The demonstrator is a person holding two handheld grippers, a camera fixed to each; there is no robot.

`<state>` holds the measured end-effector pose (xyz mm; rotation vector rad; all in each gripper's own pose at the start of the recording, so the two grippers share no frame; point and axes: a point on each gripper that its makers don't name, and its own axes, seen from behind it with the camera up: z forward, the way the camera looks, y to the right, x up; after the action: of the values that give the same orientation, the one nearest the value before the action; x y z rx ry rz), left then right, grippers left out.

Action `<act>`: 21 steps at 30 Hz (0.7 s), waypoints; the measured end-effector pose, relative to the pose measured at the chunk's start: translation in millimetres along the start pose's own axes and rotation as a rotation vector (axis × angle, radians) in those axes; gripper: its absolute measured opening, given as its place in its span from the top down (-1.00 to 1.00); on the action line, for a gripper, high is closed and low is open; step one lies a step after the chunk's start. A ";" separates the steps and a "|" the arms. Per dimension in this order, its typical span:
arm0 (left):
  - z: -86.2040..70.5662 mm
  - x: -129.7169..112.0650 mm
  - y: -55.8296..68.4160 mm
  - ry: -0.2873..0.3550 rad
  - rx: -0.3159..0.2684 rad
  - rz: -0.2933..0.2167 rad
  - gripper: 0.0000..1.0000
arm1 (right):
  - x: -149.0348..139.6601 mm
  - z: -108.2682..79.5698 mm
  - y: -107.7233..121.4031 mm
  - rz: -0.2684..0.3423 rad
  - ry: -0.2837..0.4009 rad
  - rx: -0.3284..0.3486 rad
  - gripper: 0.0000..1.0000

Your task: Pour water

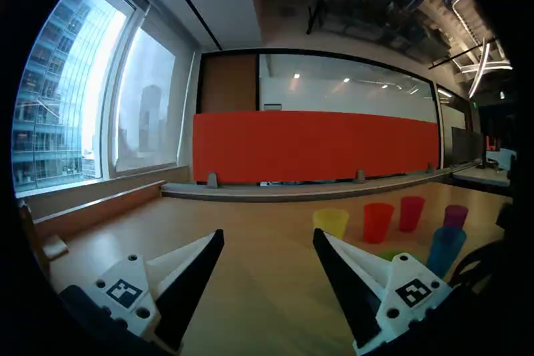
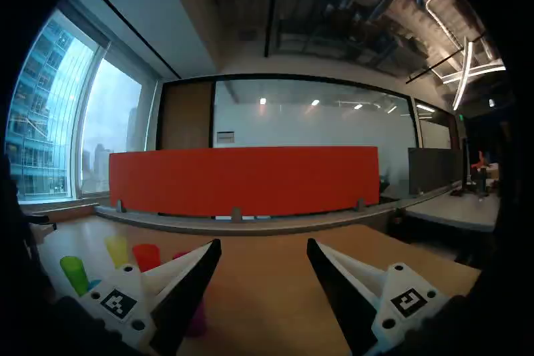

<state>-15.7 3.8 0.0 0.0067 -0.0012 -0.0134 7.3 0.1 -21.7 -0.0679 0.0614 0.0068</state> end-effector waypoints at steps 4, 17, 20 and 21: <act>0.0 0.0 0.3 0.000 0.000 0.000 -0.99 | -8.7 2.0 -4.5 -0.002 0.003 0.015 -0.99; 0.0 -0.2 0.4 0.000 0.000 0.000 -1.00 | -44.5 9.5 -1.9 -0.027 -0.028 0.013 -0.99; 0.1 0.1 0.5 0.000 0.000 0.000 -0.99 | -48.2 10.7 0.7 -0.018 -0.035 0.012 -0.99; 0.1 0.1 0.6 0.000 0.000 0.000 -1.00 | -49.3 11.0 1.0 -0.016 -0.037 0.012 -0.99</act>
<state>-15.7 4.4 0.1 0.0066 -0.0012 -0.0135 -41.3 1.6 -7.8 -0.0561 0.0235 -0.0080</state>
